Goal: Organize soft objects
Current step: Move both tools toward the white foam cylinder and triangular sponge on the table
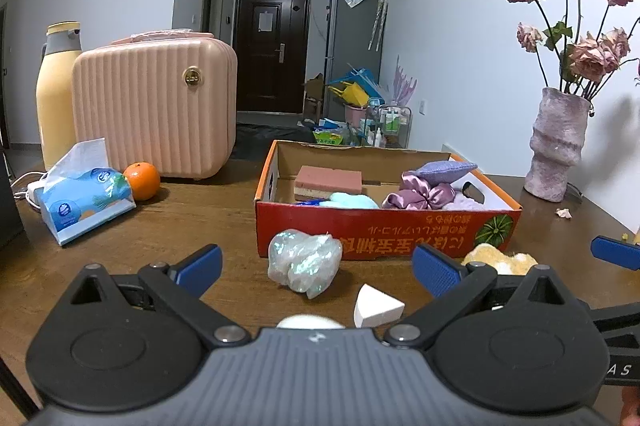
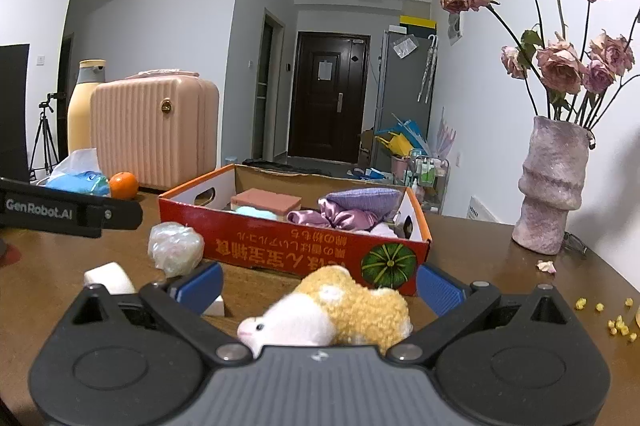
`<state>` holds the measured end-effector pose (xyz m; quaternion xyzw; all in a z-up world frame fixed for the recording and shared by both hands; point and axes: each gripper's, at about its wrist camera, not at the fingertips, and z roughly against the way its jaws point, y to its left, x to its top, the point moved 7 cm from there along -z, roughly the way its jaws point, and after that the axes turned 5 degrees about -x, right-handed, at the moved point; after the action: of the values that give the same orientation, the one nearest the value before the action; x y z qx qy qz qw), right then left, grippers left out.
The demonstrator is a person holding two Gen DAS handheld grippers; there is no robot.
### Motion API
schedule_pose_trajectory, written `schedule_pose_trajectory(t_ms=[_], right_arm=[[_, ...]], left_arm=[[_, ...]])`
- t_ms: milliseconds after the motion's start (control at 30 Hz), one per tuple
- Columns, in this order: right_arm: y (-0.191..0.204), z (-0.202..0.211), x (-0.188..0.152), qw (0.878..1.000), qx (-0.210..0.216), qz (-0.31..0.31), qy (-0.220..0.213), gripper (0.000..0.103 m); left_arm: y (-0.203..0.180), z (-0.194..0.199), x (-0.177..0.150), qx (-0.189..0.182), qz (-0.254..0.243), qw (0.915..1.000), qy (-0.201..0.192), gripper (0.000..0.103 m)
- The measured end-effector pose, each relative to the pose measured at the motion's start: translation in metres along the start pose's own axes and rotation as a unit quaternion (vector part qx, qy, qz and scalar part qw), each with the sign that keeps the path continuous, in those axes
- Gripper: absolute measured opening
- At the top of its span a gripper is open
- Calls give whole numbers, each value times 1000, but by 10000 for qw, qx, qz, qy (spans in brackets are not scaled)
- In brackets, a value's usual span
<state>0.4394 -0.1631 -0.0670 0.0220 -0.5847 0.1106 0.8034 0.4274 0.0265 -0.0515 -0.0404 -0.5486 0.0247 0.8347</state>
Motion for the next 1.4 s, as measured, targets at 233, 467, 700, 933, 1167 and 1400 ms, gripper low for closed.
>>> schedule_pose_trajectory(t_ms=[233, 467, 700, 933, 1167, 1400], right_arm=[[-3, 13, -10, 9999, -27, -70, 89, 103], [-8, 24, -19, 9996, -83, -193, 188, 103], [-12, 29, -27, 9991, -112, -301, 292, 103], [-13, 28, -30, 9988, -132, -340, 339, 103], [-16, 24, -32, 9981, -149, -434, 411, 103], [-18, 20, -35, 9976, -169, -477, 483, 103]], left_arm=[[-1, 15, -11, -42, -67, 10000, 32, 103], [-1, 27, -21, -64, -73, 9999, 96, 103], [2, 31, -32, -60, -87, 9997, 217, 103], [3, 20, -38, -44, -134, 9993, 353, 103], [2, 2, -44, -29, -358, 9980, 525, 103], [7, -23, -53, -59, -557, 9948, 856, 103]])
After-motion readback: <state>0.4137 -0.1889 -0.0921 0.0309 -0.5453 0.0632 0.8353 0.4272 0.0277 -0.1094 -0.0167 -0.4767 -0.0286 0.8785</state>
